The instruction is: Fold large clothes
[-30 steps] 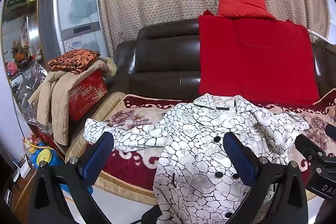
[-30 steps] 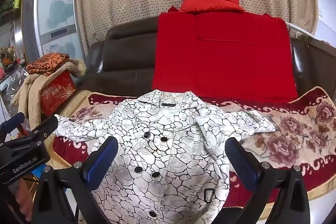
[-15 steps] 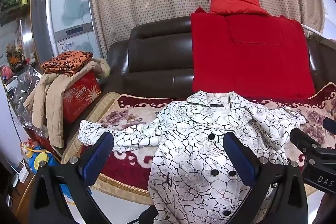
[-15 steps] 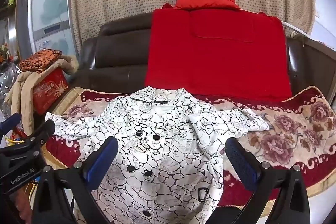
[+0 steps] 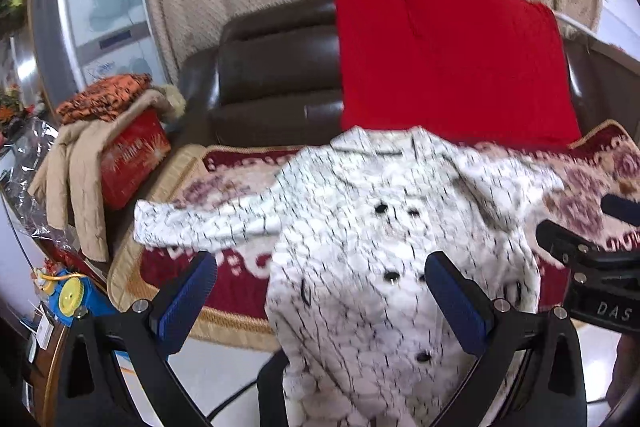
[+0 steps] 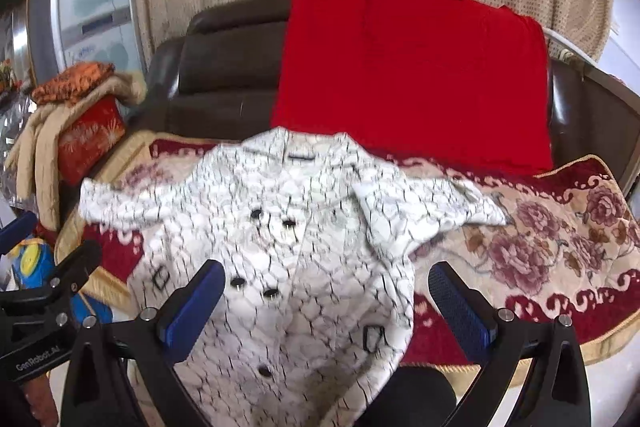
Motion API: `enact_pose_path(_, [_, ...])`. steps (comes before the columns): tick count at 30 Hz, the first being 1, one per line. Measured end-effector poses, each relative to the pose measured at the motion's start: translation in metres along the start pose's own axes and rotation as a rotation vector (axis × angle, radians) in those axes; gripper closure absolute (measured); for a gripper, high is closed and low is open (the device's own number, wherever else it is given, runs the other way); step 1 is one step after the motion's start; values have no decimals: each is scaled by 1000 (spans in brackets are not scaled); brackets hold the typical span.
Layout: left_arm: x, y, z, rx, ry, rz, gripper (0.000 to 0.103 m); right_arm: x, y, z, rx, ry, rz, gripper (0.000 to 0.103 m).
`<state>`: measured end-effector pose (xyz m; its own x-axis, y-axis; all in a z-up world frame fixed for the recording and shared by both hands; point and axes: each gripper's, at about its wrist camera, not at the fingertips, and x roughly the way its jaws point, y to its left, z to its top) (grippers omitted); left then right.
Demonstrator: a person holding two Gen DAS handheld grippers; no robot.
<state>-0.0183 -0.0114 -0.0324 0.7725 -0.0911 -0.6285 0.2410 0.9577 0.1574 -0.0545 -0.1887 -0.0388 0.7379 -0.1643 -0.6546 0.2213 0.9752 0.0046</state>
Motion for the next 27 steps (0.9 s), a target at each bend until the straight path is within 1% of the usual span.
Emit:
enact_pose_path(3, [-1, -3, -8, 5, 32, -20, 0, 0, 1, -7, -23, 28, 0, 0])
enact_pose_path(10, [3, -2, -11, -3, 53, 5, 0, 4, 5, -14, -39, 60, 7, 0])
enact_pose_path(15, [17, -4, -21, 0, 102, 26, 0, 10, 4, -19, -41, 83, 3, 0])
enact_pose_path(21, [29, -9, -39, 8, 152, 44, 0, 17, -6, -34, -13, 118, -3, 0])
enact_pose_path(27, [17, -18, -51, 40, 148, 25, 0, 13, -18, -46, 15, 117, -23, 0])
